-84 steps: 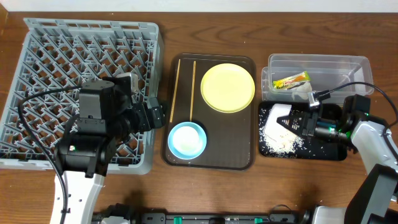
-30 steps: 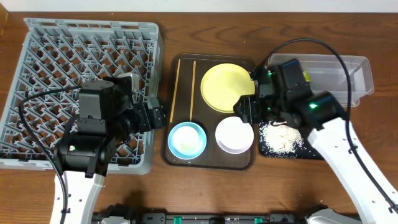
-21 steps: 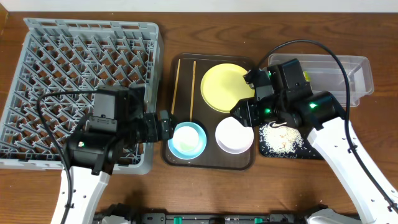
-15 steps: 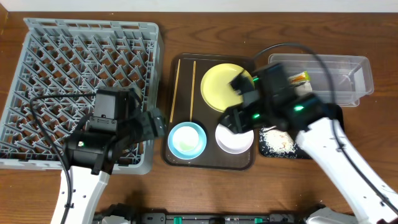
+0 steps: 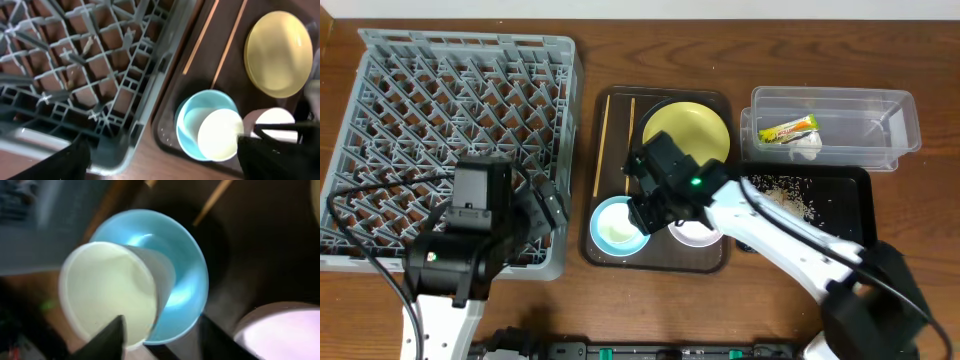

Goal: Sort waste into correct bins and load items into the dishwasher
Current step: 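Grasp the white cup with the right gripper and lift it, then hand the white cup from the right gripper to the left gripper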

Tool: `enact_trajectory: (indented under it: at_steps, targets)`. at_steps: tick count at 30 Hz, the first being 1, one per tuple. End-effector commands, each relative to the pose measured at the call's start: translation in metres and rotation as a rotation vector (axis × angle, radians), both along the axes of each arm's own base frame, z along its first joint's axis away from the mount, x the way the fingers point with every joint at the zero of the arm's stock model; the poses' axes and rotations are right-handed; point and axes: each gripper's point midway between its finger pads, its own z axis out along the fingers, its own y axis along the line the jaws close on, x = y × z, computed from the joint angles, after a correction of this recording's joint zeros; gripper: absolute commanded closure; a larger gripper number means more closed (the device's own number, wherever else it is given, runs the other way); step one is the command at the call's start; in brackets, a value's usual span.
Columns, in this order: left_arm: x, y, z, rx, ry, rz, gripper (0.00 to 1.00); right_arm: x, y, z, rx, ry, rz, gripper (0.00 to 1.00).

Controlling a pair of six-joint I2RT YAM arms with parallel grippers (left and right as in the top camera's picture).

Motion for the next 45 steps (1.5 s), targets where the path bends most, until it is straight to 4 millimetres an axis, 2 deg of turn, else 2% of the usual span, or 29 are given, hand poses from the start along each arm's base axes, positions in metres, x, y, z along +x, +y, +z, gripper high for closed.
enact_trajectory:
  at_steps: [1, 2, 4, 7, 10, 13, 17, 21, 25, 30, 33, 35, 39, 45]
  targets:
    - [-0.002, 0.005, 0.010, 0.025, -0.033, -0.006, 0.05, 0.002, -0.002, -0.019, -0.048, 0.025, -0.029, 0.71]
    - [-0.002, 0.004, 0.011, 0.021, -0.040, -0.007, 0.05, 0.002, -0.002, -0.022, -0.052, 0.032, -0.034, 0.76]
    - [0.001, -0.002, 0.016, -0.013, -0.070, -0.026, 0.05, 0.003, 0.000, -0.022, -0.043, 0.031, -0.032, 0.96]
    - [0.010, -0.030, 0.031, -0.127, -0.141, -0.142, 0.05, 0.009, -0.002, -0.010, -0.021, 0.011, -0.047, 0.99]
    - [0.019, -0.060, 0.052, -0.266, -0.227, -0.260, 0.05, 0.020, -0.011, 0.018, 0.022, -0.033, -0.083, 0.99]
    - [0.024, -0.082, 0.073, -0.389, -0.298, -0.361, 0.05, 0.030, -0.026, 0.062, 0.124, -0.092, -0.085, 0.99]
    - [0.020, -0.108, 0.107, -0.578, -0.382, -0.523, 0.05, 0.035, -0.055, 0.131, 0.340, -0.168, -0.042, 0.99]
    - [0.013, -0.124, 0.138, -0.730, -0.448, -0.664, 0.05, 0.018, -0.076, 0.202, 0.627, -0.243, 0.095, 0.99]
    - [-0.001, -0.138, 0.164, -0.839, -0.513, -0.857, 0.05, -0.006, -0.080, 0.245, 0.827, -0.275, 0.235, 0.99]
    - [-0.015, -0.145, 0.175, -0.924, -0.515, -0.993, 0.06, -0.020, -0.072, 0.264, 0.934, -0.279, 0.349, 0.99]
    - [-0.024, -0.150, 0.176, -0.960, -0.503, -1.061, 0.13, -0.029, -0.067, 0.277, 0.998, -0.303, 0.435, 0.99]
    - [-0.032, -0.154, 0.177, -0.985, -0.491, -1.104, 0.14, -0.031, -0.065, 0.282, 1.014, -0.325, 0.467, 0.99]
    - [-0.039, -0.162, 0.178, -0.994, -0.485, -1.151, 0.14, -0.033, -0.060, 0.284, 1.019, -0.336, 0.489, 0.99]
    - [-0.049, -0.173, 0.185, -0.981, -0.531, -1.245, 0.14, -0.030, -0.051, 0.276, 0.975, -0.340, 0.469, 0.99]
